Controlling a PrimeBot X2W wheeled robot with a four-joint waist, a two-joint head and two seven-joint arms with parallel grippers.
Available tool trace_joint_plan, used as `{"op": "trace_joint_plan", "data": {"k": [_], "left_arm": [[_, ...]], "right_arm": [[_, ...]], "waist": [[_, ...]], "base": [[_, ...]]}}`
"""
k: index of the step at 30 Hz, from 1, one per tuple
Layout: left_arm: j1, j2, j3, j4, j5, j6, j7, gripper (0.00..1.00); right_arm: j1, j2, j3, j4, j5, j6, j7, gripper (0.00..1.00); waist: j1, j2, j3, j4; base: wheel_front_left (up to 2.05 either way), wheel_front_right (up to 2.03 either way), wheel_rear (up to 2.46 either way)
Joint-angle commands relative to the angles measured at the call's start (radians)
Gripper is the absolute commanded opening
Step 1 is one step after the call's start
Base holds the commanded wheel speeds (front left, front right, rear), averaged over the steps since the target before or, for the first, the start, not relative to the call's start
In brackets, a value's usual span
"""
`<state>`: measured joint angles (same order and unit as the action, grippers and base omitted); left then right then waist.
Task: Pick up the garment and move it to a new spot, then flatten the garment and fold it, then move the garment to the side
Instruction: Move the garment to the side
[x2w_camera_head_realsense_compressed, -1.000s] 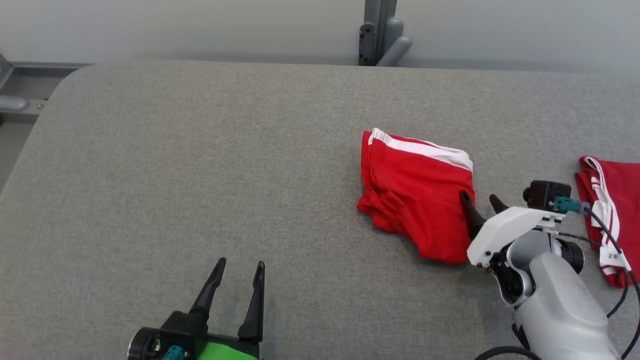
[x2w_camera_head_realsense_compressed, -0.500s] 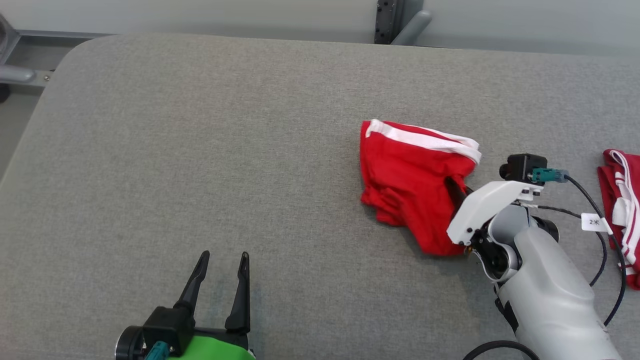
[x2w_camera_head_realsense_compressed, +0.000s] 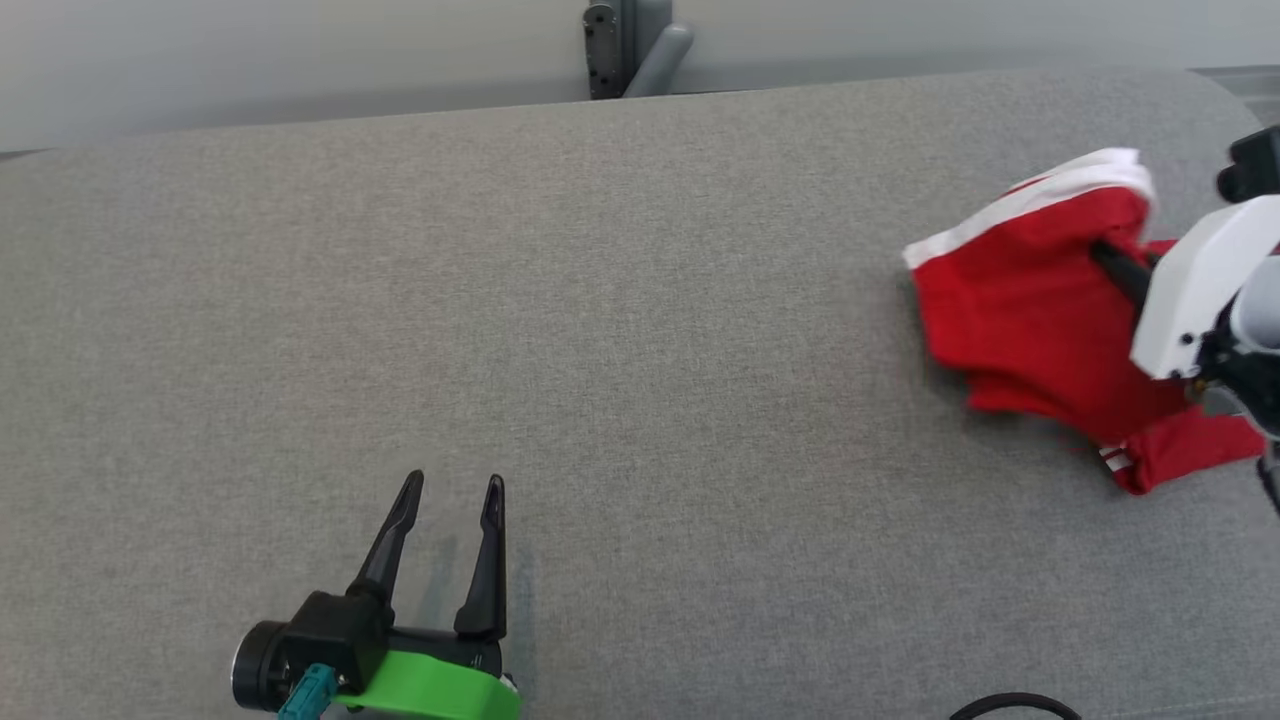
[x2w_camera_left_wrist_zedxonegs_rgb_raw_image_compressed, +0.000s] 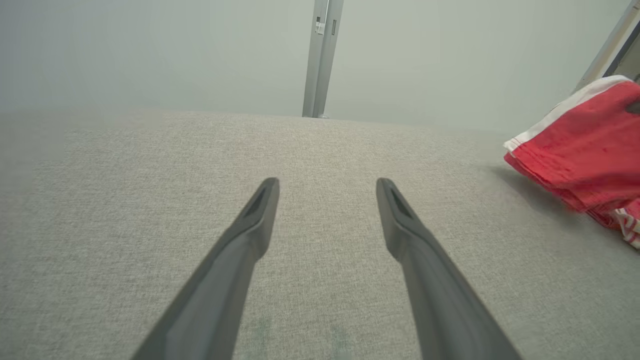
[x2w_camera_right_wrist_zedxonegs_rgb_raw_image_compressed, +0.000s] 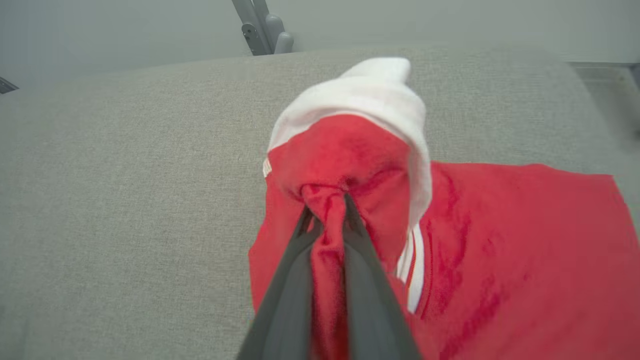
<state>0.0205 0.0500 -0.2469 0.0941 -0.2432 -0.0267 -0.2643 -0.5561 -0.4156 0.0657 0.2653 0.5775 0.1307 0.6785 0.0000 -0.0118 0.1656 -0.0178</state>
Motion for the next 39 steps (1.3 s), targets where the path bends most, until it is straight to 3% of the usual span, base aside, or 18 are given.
{"op": "trace_joint_plan", "data": {"k": [1, 7, 13, 21, 28, 29, 32, 33, 39], "left_arm": [[-0.017, 0.002, 0.005, -0.005, 0.008, -0.006, 0.001, 1.0], [-0.031, 0.002, 0.006, 0.0, 0.009, -0.016, 0.001, 1.0], [-0.05, 0.002, -0.011, 0.011, 0.002, -0.019, 0.001, 1.0], [-0.071, 0.002, -0.012, 0.017, 0.016, -0.025, 0.001, 1.0], [-0.096, 0.002, -0.026, 0.019, 0.003, -0.018, 0.001, 1.0], [-0.099, 0.002, -0.027, 0.018, 0.002, -0.018, 0.001, 1.0], [-0.1, 0.002, -0.028, 0.022, 0.003, -0.019, 0.0, 1.0], [-0.1, 0.002, -0.028, 0.022, 0.004, -0.02, 0.0, 1.0], [-0.097, 0.002, -0.012, 0.03, 0.015, -0.026, 0.0, 1.0]], "right_arm": [[-0.003, -0.009, -0.024, -0.03, -0.005, 0.0, 0.044, 0.0], [0.025, -0.075, -0.167, -0.136, -0.041, 0.0, 0.257, 0.0], [0.061, -0.098, -0.249, -0.131, -0.139, 0.0, 0.328, 0.0], [0.047, -0.185, -0.196, -0.092, -0.237, 0.0, 0.264, 0.0], [0.025, -0.286, -0.089, -0.01, -0.276, -0.001, 0.176, 0.0], [0.028, -0.297, -0.075, 0.003, -0.289, -0.001, 0.149, 0.14], [0.035, -0.31, -0.062, 0.059, -0.328, -0.001, 0.06, 0.87], [0.039, -0.304, -0.06, 0.077, -0.337, -0.001, 0.035, 1.0], [0.026, -0.254, -0.058, 0.174, -0.371, -0.001, -0.06, 1.0]], "waist": [[0.0, 0.0118, 0.035, -0.027], [0.0, 0.0118, 0.071, -0.006], [0.0, 0.0118, 0.09, 0.033], [0.0, 0.0118, 0.129, 0.055], [0.0, 0.0118, 0.168, 0.054], [0.0, 0.0118, 0.171, 0.053], [0.0, 0.0118, 0.177, 0.049], [0.0, 0.0118, 0.177, 0.047], [0.0, 0.0118, 0.165, 0.028]], "base": [[0.0, 0.0, 0.0], [0.0, 0.0, 0.0], [0.0, 0.0, 0.0], [0.0, 0.0, 0.0], [0.0, 0.0, 0.0], [0.0, 0.0, 0.0], [0.0, 0.0, 0.0], [0.0, 0.0, 0.0], [0.0, 0.0, 0.0]]}}
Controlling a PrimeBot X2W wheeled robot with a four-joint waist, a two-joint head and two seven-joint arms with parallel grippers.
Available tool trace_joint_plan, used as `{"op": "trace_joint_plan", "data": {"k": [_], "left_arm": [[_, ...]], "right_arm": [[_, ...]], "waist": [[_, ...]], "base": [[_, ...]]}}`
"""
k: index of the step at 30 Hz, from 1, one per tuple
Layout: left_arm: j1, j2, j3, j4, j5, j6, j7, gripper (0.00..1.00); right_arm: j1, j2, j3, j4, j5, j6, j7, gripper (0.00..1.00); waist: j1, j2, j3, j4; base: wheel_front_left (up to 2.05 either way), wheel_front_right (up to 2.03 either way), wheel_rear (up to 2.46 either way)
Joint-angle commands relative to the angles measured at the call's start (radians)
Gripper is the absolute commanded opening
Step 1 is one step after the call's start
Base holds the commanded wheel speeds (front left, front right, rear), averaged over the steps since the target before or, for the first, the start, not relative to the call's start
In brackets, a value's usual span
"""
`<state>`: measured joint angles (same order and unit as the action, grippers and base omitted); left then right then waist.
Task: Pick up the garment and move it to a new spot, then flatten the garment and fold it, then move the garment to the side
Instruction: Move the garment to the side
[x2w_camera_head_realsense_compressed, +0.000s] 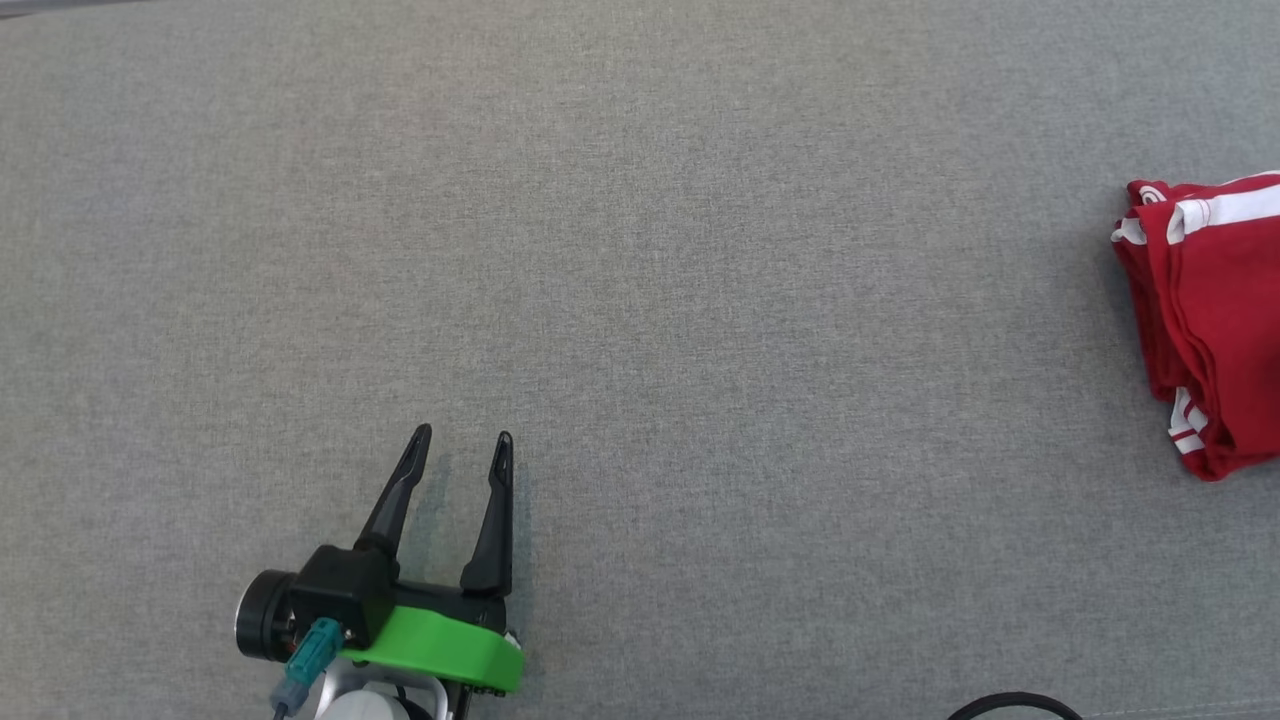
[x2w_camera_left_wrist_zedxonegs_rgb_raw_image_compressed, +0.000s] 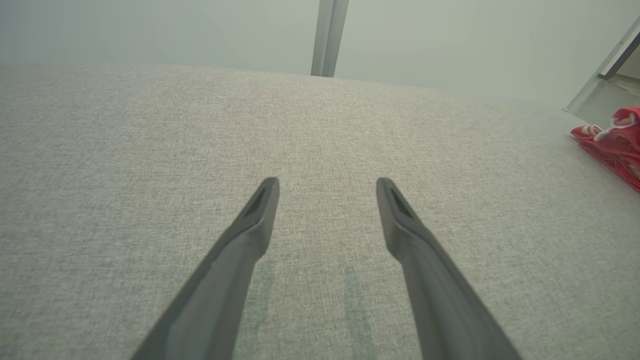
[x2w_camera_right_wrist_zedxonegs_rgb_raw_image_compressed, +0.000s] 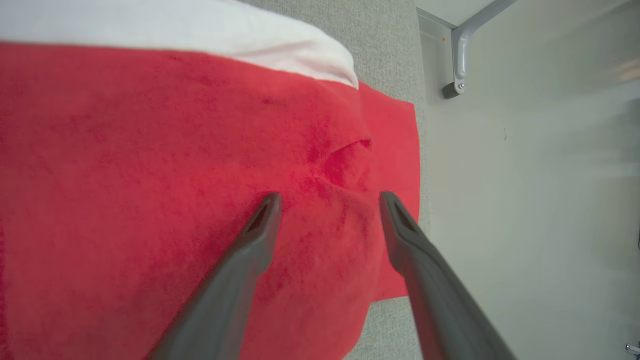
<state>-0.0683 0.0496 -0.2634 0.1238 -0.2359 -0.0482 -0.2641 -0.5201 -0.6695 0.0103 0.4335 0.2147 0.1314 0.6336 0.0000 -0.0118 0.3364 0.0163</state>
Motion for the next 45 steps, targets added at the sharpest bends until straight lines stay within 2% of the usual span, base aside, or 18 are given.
{"op": "trace_joint_plan", "data": {"k": [1, 7, 14, 17, 18, 19, 22, 26, 31, 34, 39, 45], "left_arm": [[-0.007, 0.002, 0.009, 0.002, 0.012, -0.006, 0.0, 1.0], [0.038, 0.002, 0.032, 0.012, 0.009, -0.005, 0.0, 1.0], [0.13, 0.002, 0.058, 0.01, 0.006, 0.01, 0.0, 1.0], [0.16, 0.002, 0.072, -0.003, 0.016, 0.01, 0.0, 1.0], [0.168, 0.002, 0.079, -0.004, 0.019, 0.009, 0.0, 1.0], [0.182, 0.003, 0.095, -0.01, 0.027, 0.006, 0.0, 1.0], [0.197, 0.002, 0.11, -0.012, 0.031, 0.003, 0.0, 1.0], [0.212, 0.002, 0.132, -0.004, 0.039, -0.007, 0.0, 1.0], [0.22, 0.002, 0.156, 0.037, 0.045, 0.011, 0.0, 1.0], [0.226, 0.002, 0.165, 0.055, 0.05, 0.001, 0.0, 1.0], [0.229, 0.002, 0.177, 0.072, 0.056, -0.013, 0.0, 1.0], [0.209, 0.002, 0.153, 0.058, 0.04, -0.053, 0.0, 1.0]], "right_arm": [[-0.015, 0.005, 0.001, 0.011, -0.018, -0.002, -0.033, 1.0], [-0.008, 0.063, -0.047, -0.036, -0.03, -0.002, -0.229, 1.0], [0.193, 0.162, -0.17, -0.245, -0.077, -0.001, -0.492, 1.0], [0.329, 0.239, -0.262, -0.328, -0.12, -0.002, -0.586, 1.0], [0.371, 0.282, -0.296, -0.348, -0.132, -0.002, -0.618, 1.0], [0.453, 0.36, -0.339, -0.374, -0.158, -0.001, -0.677, 1.0], [0.521, 0.419, -0.355, -0.384, -0.199, -0.002, -0.745, 1.0], [0.602, 0.528, -0.355, -0.309, -0.239, -0.001, -0.854, 1.0], [0.633, 0.592, -0.374, -0.224, -0.286, -0.002, -0.899, 1.0], [0.629, 0.61, -0.37, -0.245, -0.317, -0.002, -0.899, 1.0], [0.648, 0.616, -0.327, -0.261, -0.293, -0.002, -0.898, 1.0], [0.651, 0.617, -0.259, -0.249, -0.257, -0.002, -0.899, 1.0]], "waist": [[0.0, 0.0118, -0.012, -0.01], [0.0, 0.0118, -0.105, -0.017], [0.0, 0.0118, -0.256, 0.003], [0.0, 0.0118, -0.295, 0.019], [0.0, 0.0118, -0.306, 0.024], [0.0, 0.0118, -0.323, 0.03], [0.0, 0.0118, -0.336, 0.031], [0.0, 0.0118, -0.349, 0.037], [0.0, 0.0118, -0.365, 0.049], [0.0, 0.0118, -0.373, 0.051], [0.0, 0.0118, -0.384, 0.056], [0.0, 0.0118, -0.39, 0.071]], "base": [[0.0, 0.0, 0.0], [0.0, 0.0, 0.0], [0.0, 0.0, 0.0], [0.0, 0.0, 0.0], [0.0, 0.0, 0.0], [0.0, 0.0, 0.0], [0.0, 0.0, 0.0], [0.0, 0.0, 0.0], [0.0, 0.0, 0.0], [0.0, 0.0, 0.0], [0.0, 0.0, 0.0], [0.0, 0.0, 0.0]]}}
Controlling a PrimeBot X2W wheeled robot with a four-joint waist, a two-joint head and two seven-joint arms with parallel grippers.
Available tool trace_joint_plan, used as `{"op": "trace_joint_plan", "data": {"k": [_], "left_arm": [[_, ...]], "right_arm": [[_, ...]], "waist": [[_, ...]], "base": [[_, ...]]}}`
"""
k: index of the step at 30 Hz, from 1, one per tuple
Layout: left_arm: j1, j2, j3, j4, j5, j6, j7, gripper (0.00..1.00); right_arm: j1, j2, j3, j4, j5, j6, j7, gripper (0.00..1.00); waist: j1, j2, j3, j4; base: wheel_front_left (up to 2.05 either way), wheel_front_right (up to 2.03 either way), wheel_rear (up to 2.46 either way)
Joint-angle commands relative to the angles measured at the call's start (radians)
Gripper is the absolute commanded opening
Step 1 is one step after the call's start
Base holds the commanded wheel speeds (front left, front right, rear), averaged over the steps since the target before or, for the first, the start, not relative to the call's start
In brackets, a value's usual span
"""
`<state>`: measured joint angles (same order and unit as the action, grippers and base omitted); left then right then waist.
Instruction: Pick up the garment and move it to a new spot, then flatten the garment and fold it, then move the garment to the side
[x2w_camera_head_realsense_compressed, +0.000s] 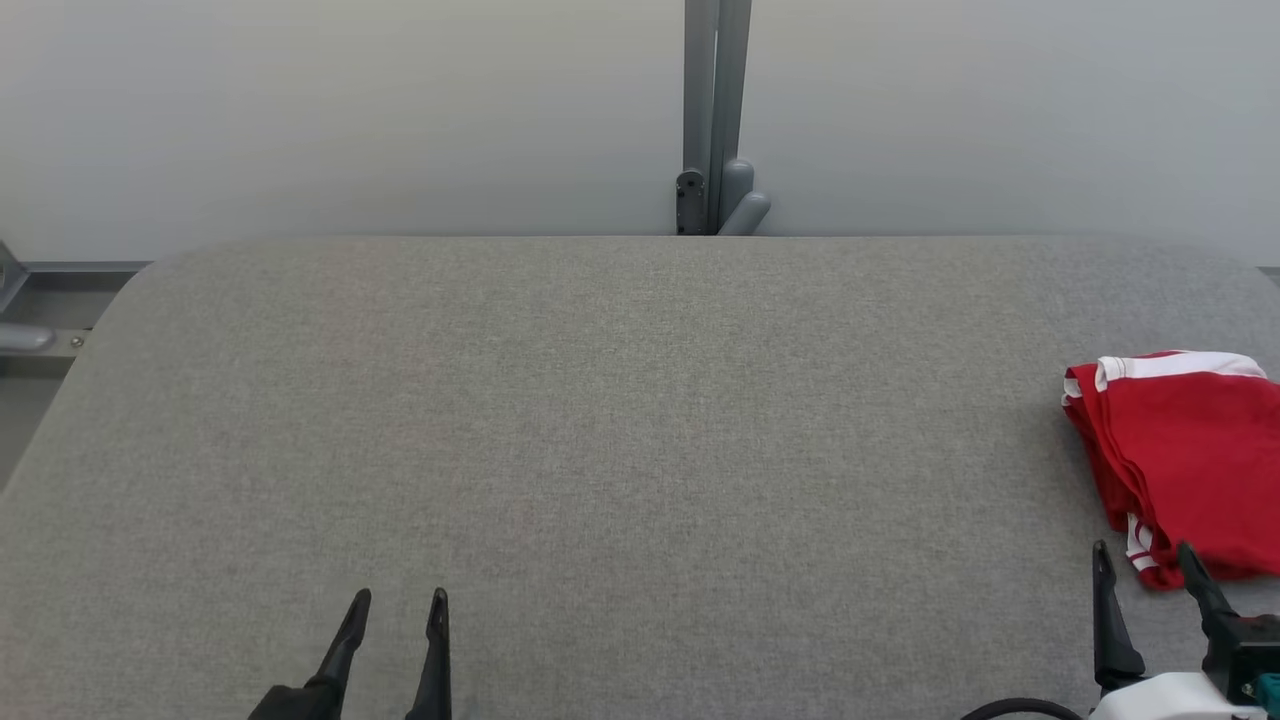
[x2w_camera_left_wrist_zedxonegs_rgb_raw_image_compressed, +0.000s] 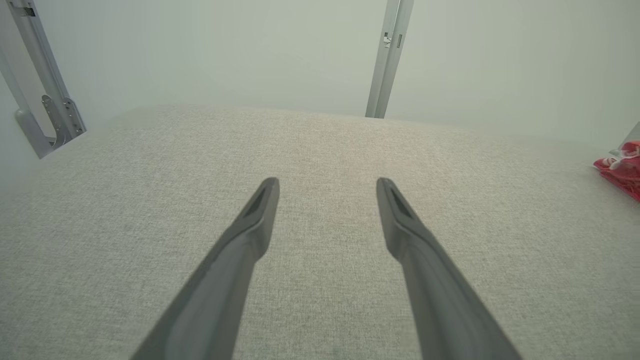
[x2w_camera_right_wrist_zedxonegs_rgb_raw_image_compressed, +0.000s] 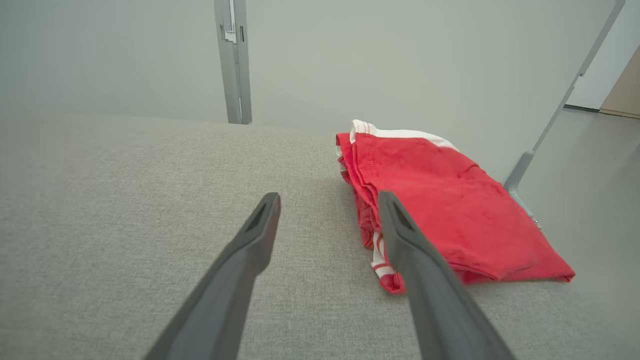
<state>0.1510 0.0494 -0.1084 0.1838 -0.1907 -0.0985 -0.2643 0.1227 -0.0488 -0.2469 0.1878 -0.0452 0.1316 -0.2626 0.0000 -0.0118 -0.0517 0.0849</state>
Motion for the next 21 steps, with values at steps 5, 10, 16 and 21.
{"op": "trace_joint_plan", "data": {"k": [5, 10, 16, 21], "left_arm": [[-0.022, 0.003, -0.026, 0.004, -0.008, -0.02, 0.001, 1.0], [-0.024, 0.003, -0.035, 0.012, -0.011, -0.026, 0.001, 1.0], [-0.025, 0.003, -0.035, 0.027, -0.009, -0.029, 0.001, 1.0], [-0.023, 0.003, -0.031, 0.031, -0.01, -0.031, 0.001, 1.0]], "right_arm": [[0.01, -0.004, 0.028, -0.027, 0.029, -0.002, -0.002, 1.0], [0.012, -0.004, 0.012, -0.017, 0.046, -0.002, -0.002, 1.0], [0.001, -0.003, 0.0, 0.004, 0.042, -0.002, -0.003, 1.0], [-0.004, -0.003, 0.005, 0.013, 0.05, -0.002, -0.003, 1.0]], "waist": [[0.0, 0.0118, -0.008, 0.005], [0.0, 0.0118, -0.013, 0.004], [0.0, 0.0118, -0.014, 0.002], [0.0, 0.0118, -0.014, 0.0]], "base": [[0.0, 0.0, 0.0], [0.0, 0.0, 0.0], [0.0, 0.0, 0.0], [0.0, 0.0, 0.0]]}}
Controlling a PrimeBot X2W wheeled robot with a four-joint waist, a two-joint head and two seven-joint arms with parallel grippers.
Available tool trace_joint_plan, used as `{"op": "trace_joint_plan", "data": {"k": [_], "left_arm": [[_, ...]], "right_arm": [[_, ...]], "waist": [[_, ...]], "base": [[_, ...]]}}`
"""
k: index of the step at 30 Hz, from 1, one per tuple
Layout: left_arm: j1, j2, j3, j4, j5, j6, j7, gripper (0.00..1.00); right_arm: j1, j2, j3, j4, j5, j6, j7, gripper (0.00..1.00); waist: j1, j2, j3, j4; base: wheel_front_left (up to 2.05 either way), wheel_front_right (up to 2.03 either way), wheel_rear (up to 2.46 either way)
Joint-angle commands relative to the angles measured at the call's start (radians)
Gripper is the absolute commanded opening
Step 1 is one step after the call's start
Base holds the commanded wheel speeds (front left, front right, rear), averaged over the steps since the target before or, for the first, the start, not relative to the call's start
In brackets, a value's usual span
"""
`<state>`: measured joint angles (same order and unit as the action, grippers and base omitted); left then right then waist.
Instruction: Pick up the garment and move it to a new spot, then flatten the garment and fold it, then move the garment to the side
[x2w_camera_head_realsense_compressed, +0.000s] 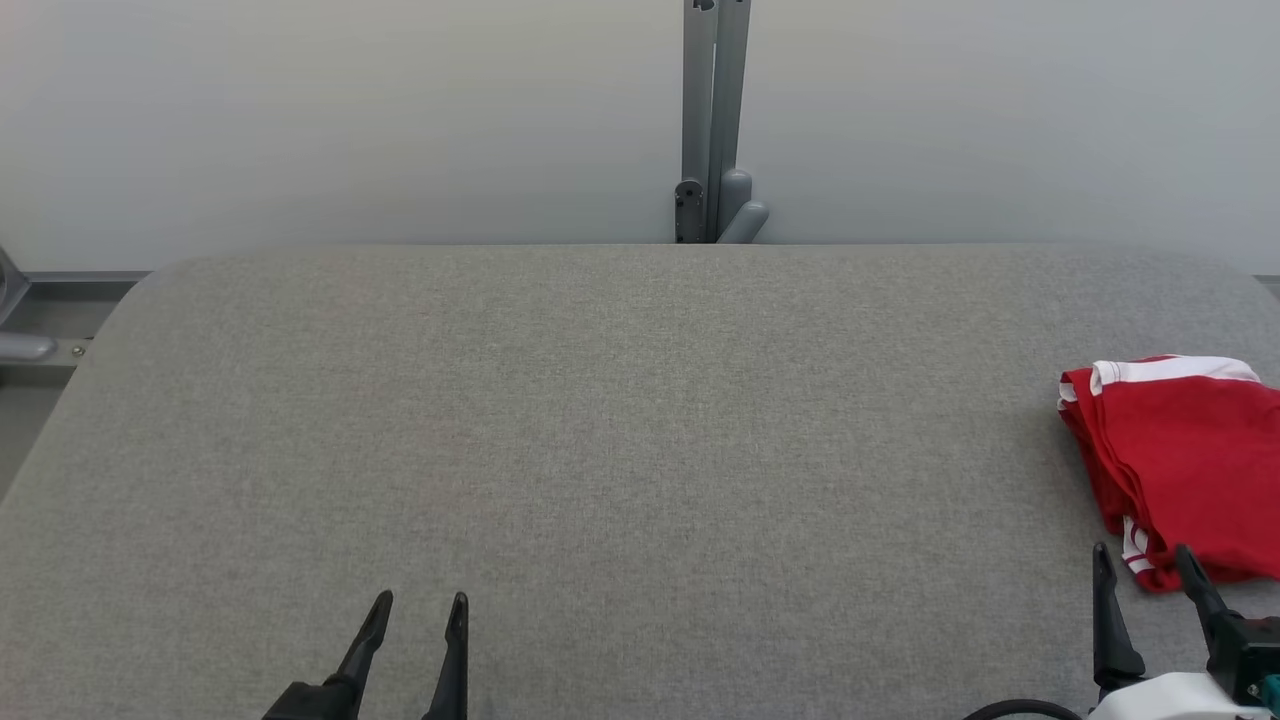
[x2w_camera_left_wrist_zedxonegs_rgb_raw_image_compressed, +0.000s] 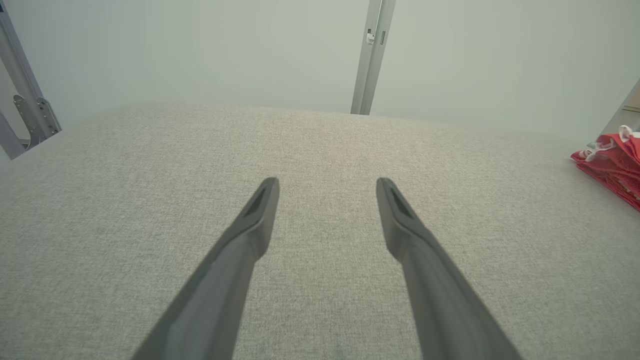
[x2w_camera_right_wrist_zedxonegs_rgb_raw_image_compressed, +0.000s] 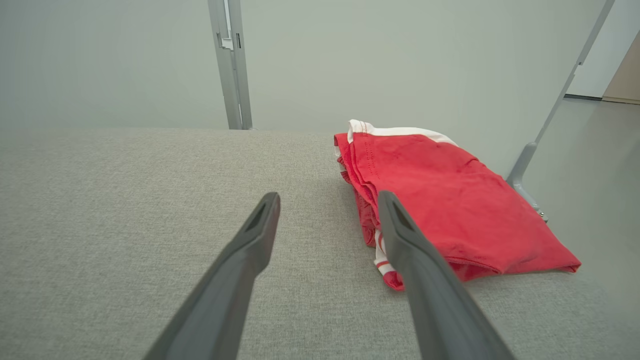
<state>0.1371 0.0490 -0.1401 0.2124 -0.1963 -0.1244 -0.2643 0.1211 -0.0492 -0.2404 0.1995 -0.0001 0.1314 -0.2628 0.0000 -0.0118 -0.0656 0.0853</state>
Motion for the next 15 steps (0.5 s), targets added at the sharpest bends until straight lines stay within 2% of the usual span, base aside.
{"op": "trace_joint_plan", "data": {"k": [1, 15], "left_arm": [[-0.009, 0.003, 0.001, 0.003, -0.006, -0.005, 0.001, 1.0], [-0.012, 0.003, 0.007, -0.001, -0.006, -0.006, 0.001, 1.0]], "right_arm": [[-0.003, -0.003, 0.003, 0.0, 0.006, -0.002, -0.002, 1.0], [-0.015, -0.003, 0.029, -0.01, 0.014, -0.002, -0.003, 1.0]], "waist": [[0.0, 0.0118, 0.0, 0.0], [0.0, 0.0118, 0.006, -0.001]], "base": [[0.0, 0.0, 0.0], [0.0, 0.0, 0.0]]}}
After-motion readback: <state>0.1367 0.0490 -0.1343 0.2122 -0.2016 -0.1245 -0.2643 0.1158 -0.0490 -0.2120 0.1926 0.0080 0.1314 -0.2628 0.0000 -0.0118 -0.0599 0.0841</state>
